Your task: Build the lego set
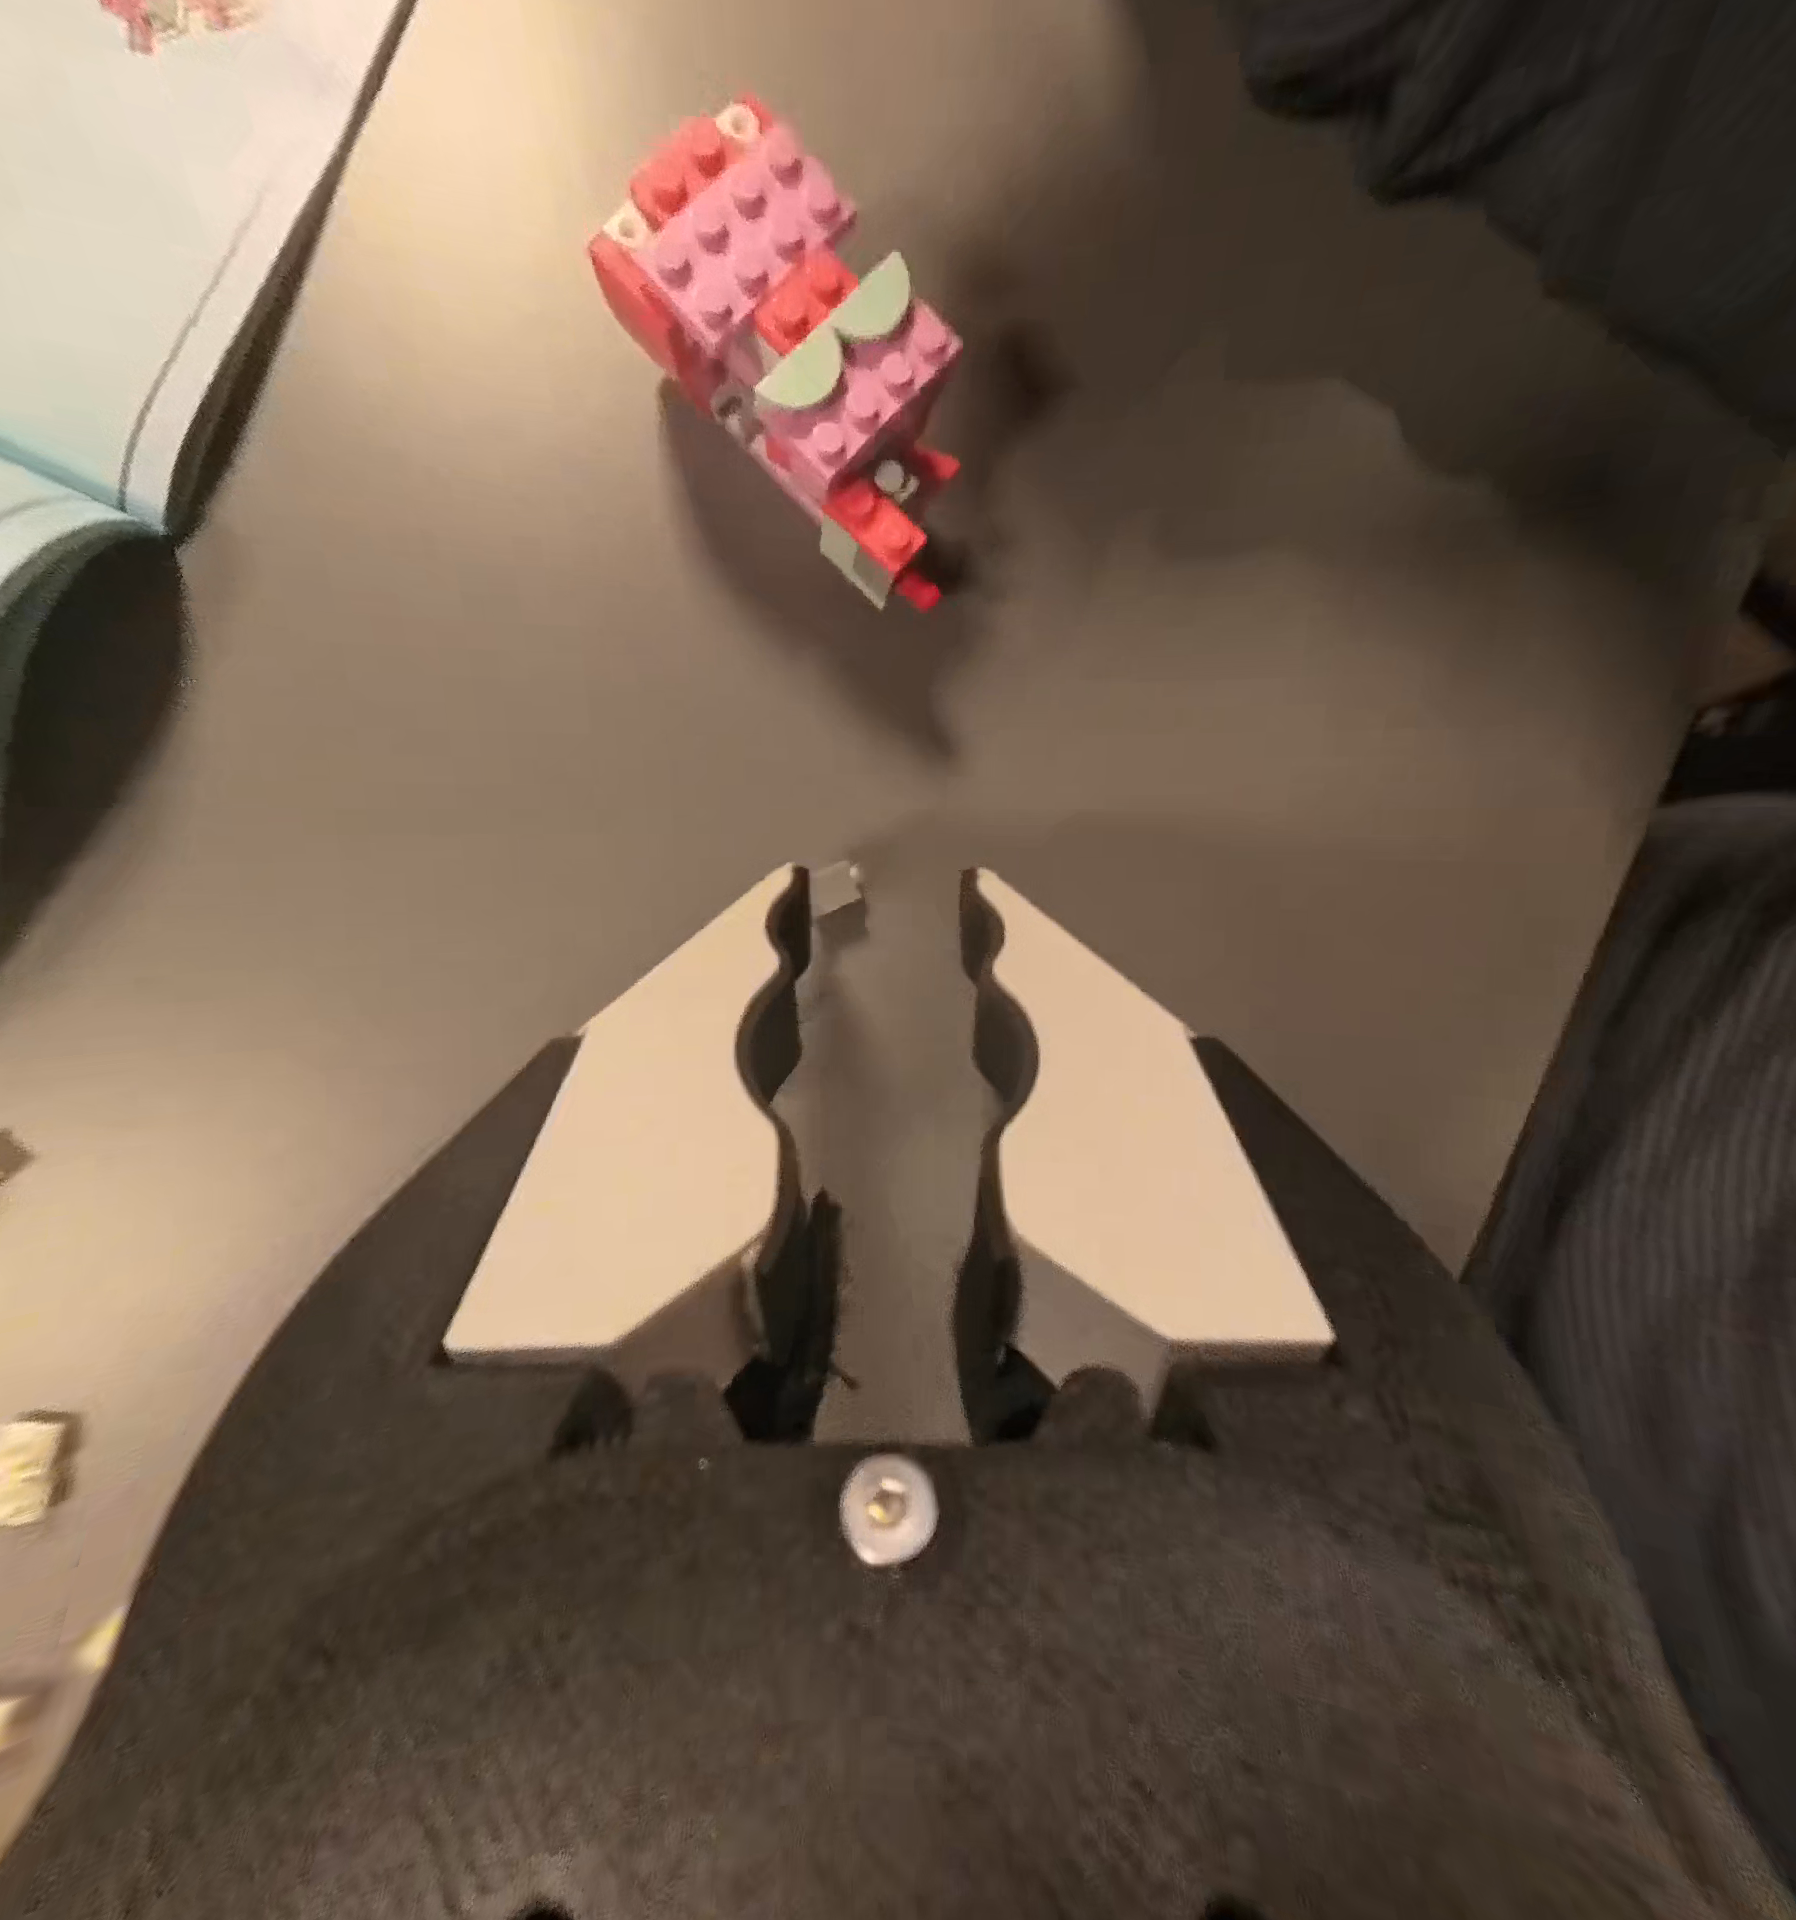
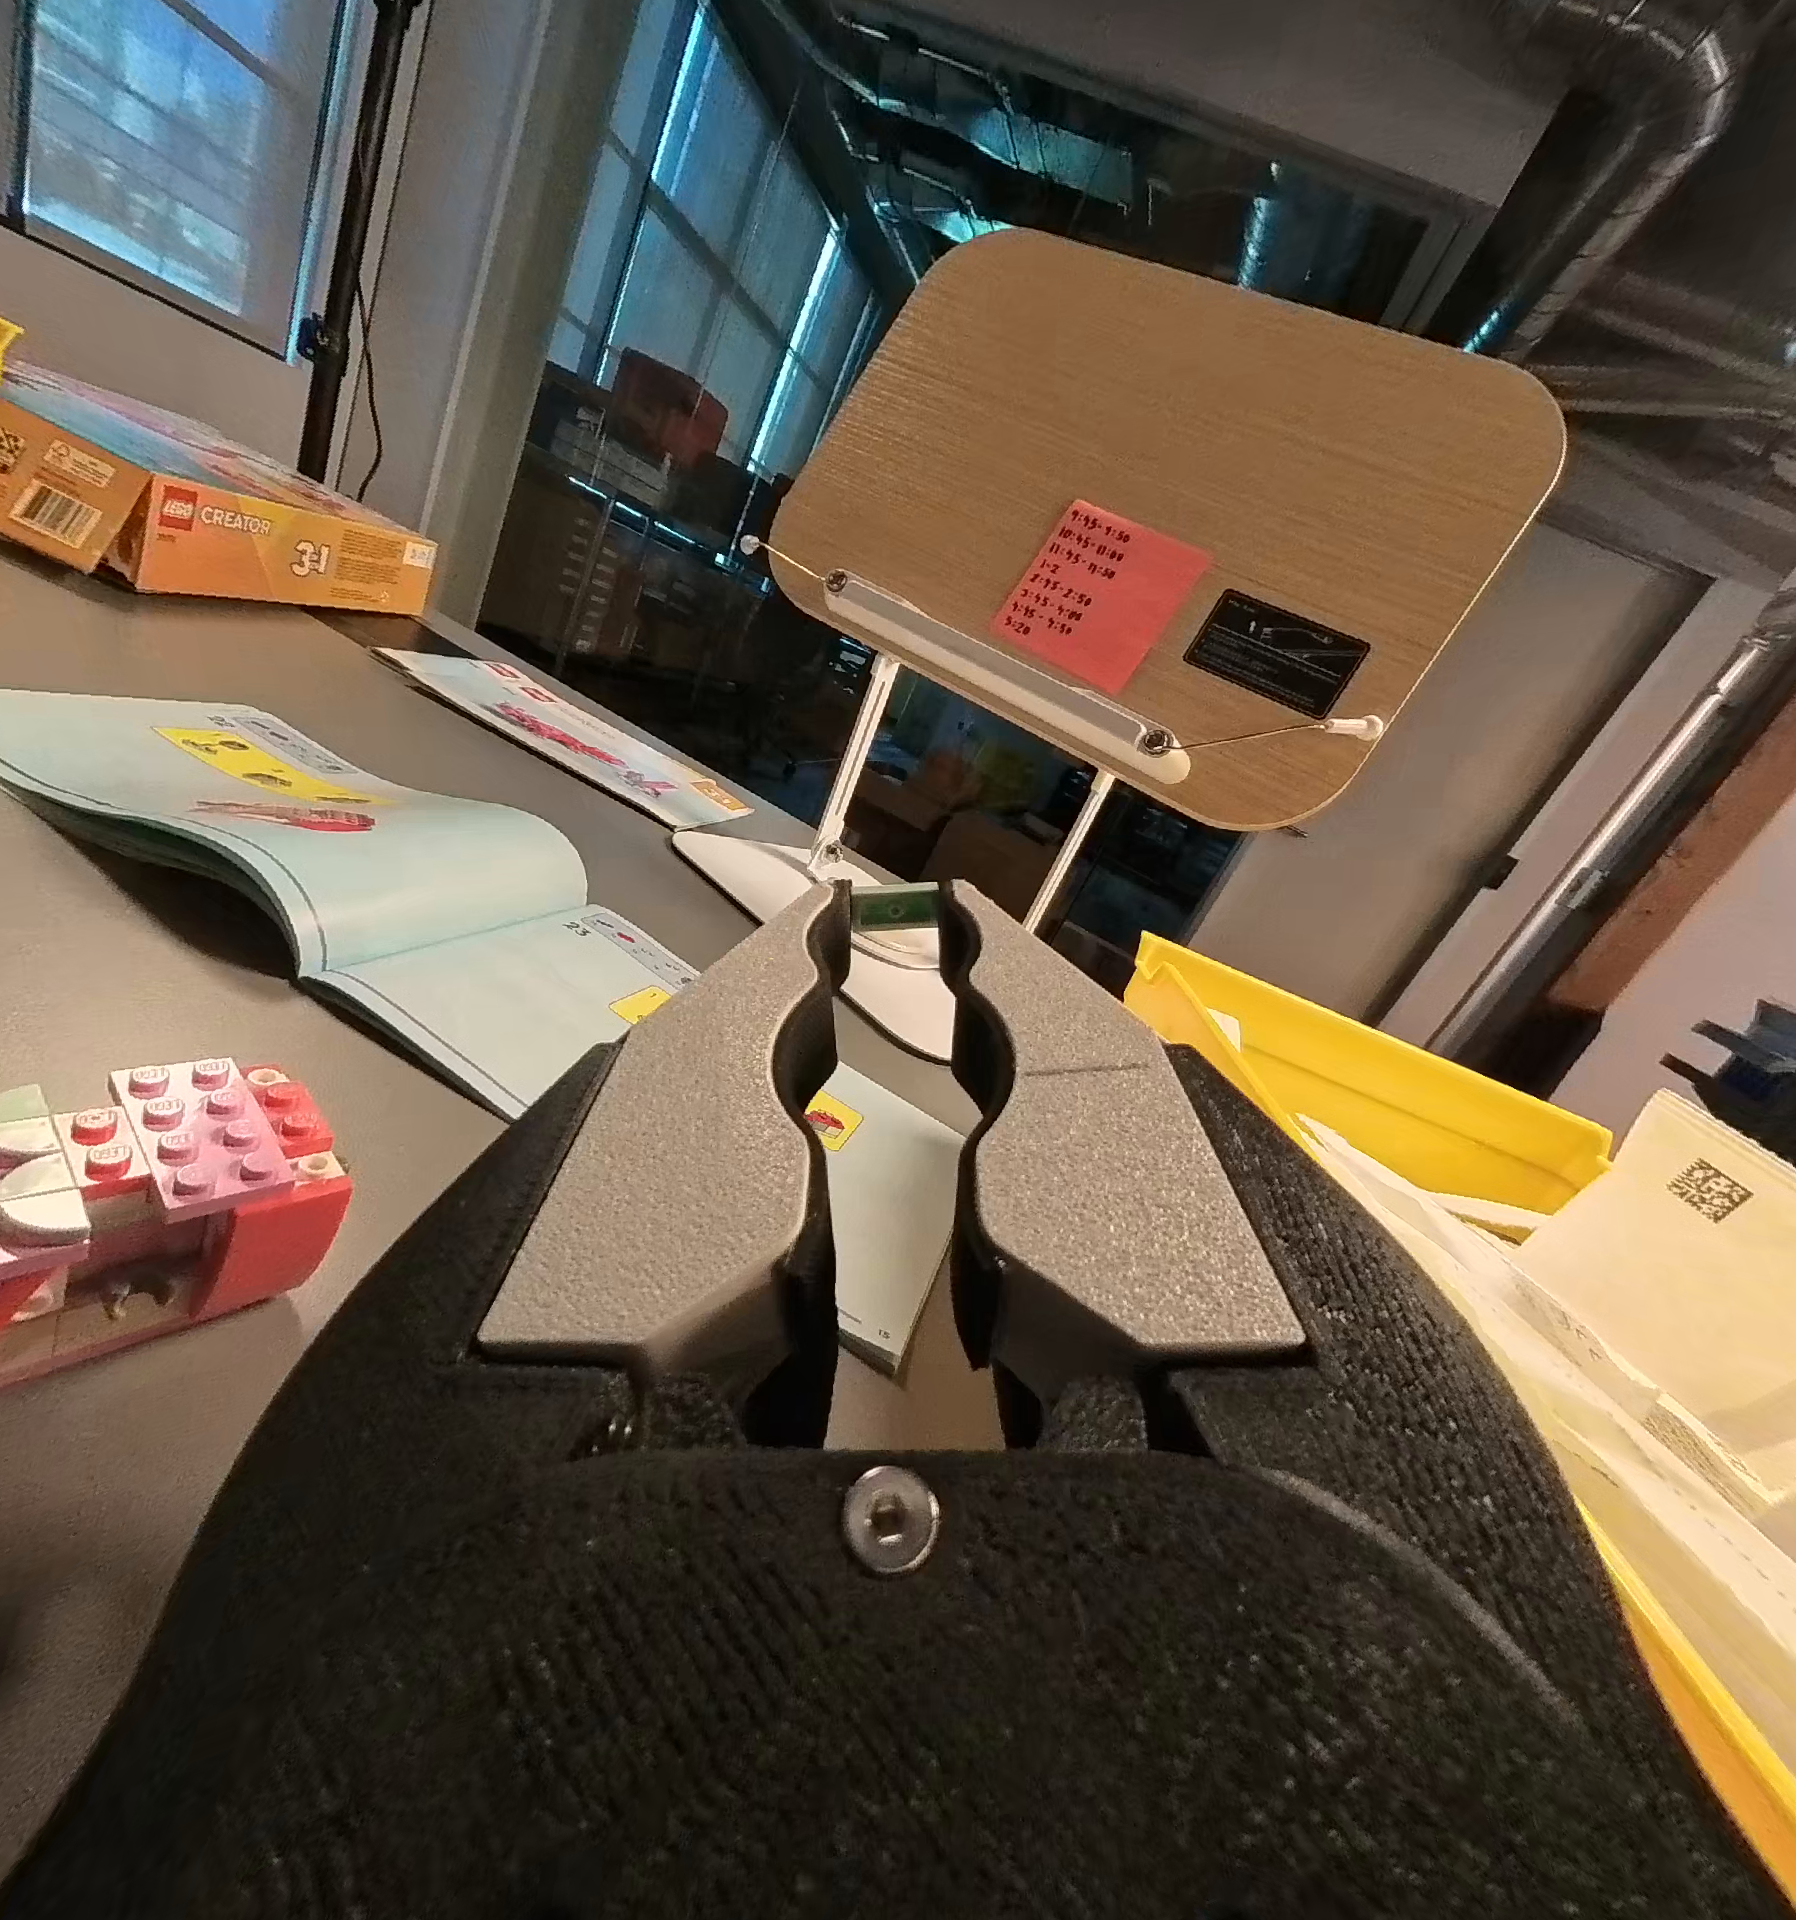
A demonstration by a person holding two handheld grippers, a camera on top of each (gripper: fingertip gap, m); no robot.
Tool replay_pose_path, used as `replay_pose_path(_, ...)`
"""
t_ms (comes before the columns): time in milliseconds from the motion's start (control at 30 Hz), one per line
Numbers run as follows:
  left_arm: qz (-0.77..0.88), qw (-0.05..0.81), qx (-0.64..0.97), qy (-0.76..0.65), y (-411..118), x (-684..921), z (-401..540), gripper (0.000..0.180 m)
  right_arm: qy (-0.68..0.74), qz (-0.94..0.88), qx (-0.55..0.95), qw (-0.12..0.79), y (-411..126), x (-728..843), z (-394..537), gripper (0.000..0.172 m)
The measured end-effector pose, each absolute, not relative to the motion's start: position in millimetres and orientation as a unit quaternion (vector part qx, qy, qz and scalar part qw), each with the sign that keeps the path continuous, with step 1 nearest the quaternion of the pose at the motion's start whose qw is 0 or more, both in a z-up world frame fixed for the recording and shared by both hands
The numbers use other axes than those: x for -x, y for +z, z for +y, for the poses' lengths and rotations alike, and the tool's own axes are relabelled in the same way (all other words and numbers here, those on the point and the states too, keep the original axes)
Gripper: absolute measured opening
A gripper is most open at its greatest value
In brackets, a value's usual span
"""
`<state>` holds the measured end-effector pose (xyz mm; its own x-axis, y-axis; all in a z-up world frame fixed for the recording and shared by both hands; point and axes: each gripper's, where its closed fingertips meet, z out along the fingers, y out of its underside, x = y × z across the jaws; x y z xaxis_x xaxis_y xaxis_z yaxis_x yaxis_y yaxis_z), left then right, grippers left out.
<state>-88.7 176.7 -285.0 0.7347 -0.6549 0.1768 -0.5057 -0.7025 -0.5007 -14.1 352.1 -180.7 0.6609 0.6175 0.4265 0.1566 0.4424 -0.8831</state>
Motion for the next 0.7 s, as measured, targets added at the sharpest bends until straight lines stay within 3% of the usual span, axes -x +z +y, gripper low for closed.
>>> replay_pose_path(367,0.22,0.374,0.894,-0.114,-286,95,183,0.027,0.154,-0.384,0.506,0.757,-181,15,352,0.015)
replay_pose_path(700,0.202,0.359,0.907,-0.085,-298,104,183,0.024,0.155,-0.383,0.507,0.756,-181,15,352,0.015)
